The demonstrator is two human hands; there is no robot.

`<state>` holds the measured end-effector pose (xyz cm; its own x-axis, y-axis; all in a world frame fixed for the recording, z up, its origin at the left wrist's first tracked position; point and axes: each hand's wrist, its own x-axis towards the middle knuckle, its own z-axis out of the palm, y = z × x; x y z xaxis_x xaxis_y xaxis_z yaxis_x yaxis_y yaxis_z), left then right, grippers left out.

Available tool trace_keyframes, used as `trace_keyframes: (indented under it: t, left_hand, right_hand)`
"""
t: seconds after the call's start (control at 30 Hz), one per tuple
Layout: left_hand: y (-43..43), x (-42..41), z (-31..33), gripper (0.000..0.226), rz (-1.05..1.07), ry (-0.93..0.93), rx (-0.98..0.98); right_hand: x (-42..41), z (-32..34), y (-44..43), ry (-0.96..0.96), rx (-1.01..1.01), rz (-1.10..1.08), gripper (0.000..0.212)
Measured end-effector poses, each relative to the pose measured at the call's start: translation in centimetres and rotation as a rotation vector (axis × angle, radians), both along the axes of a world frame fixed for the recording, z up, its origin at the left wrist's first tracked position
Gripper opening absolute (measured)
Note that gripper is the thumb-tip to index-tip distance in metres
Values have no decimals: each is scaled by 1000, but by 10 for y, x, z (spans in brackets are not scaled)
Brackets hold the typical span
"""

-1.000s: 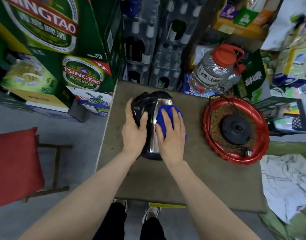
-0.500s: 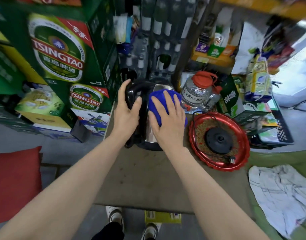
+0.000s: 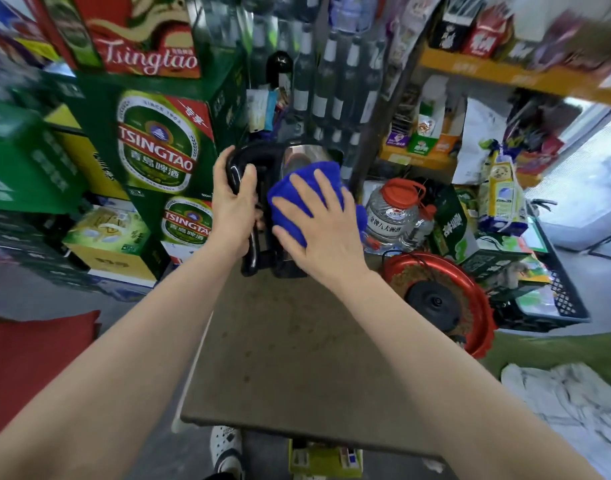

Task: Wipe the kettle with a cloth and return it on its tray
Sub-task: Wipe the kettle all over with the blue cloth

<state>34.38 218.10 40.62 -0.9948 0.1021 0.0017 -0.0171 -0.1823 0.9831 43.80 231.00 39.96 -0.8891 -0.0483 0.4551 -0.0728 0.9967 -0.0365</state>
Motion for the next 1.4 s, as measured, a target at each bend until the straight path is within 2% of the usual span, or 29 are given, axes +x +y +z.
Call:
trace_keyframes:
  t: [0.07, 0.1, 0.13, 0.23, 0.27, 0.3, 0.43, 0.5, 0.57, 0.63, 0.67, 0.7, 0.73, 0.8, 0.83, 0.87, 0.9, 0.93, 1.0, 1.07, 1.1, 1.17, 1.23, 1.3, 1.4]
  left_hand:
    - [-4, -2, 1, 37, 49, -58, 29]
    - [-6, -1, 1, 37, 51, -84, 44]
    - [-6, 0, 1, 36, 43, -107, 54]
    - [-6, 8, 2, 36, 11, -152, 79]
    - [-5, 9, 5, 36, 5, -148, 86]
    - [-6, 10, 8, 35, 5, -137, 86]
    - [-8, 10, 21, 37, 43, -72, 73]
    - [-10, 12, 24, 38, 43, -60, 68]
    - [-11, 16, 25, 39, 25, -67, 66]
    - [-11, 22, 27, 37, -5, -55, 54]
    - [-9, 25, 29, 36, -21, -35, 40]
    - [-7, 27, 32, 36, -31, -10, 18]
    - [-5, 29, 35, 37, -29, 19, -4]
    - [-1, 30, 40, 39, -4, 80, -36]
    - [0, 30, 42, 39, -3, 98, -43]
    - [1, 30, 43, 39, -10, 97, -36]
    - [1, 30, 44, 38, -20, 81, -14]
    - [-1, 29, 45, 38, -30, 55, 18]
    - [-5, 25, 46, 38, -42, -19, 100]
    - [-11, 19, 46, 39, -27, -110, 195]
    - [-13, 16, 46, 39, -5, -151, 238]
    - [-15, 12, 45, 37, 52, -223, 302]
    - [-14, 10, 42, 31, 110, -288, 334]
    - [-10, 9, 38, 29, 163, -348, 340]
    - [-2, 11, 31, 34, 224, -428, 337]
  right_hand:
    - [17, -6, 2, -45, 95, 134, 46]
    - [18, -6, 8, -60, 74, 156, 46]
    - [14, -1, 14, -56, -21, 142, 46]
    - [-4, 21, 24, -30, -609, -55, 45]
    - [-8, 28, 22, -11, -715, -123, 46]
    - [-9, 32, 16, -11, -685, -166, 48]
    - [16, 14, -20, -64, -42, -56, 56]
    - [26, 7, -17, -52, 36, 17, 55]
    - [19, 18, 0, -26, -180, 15, 54]
    - [5, 33, 15, -12, -607, -95, 53]
    - [-1, 40, 16, 15, -755, -167, 54]
    - [-5, 46, 12, 24, -775, -233, 54]
    - [-5, 48, 6, 22, -648, -261, 55]
    - [-1, 46, -9, 11, -237, -204, 58]
    - [0, 45, -10, 16, -105, -159, 58]
    - [-3, 46, -6, 26, -74, -117, 56]
    - [-9, 50, 2, 39, -144, -91, 55]
    - [-16, 55, 11, 42, -303, -76, 54]
    - [-27, 64, 34, 12, -743, -94, 55]
    - [-28, 73, 55, -132, -1112, -244, 59]
    - [-23, 75, 62, -237, -1252, -308, 60]
    - [-12, 73, 65, -352, -1384, -361, 62]
    - [-5, 68, 57, -268, -1242, -352, 61]
    - [1, 63, 38, -108, -872, -264, 55]
    - [9, 55, -4, -64, -228, -192, 55]
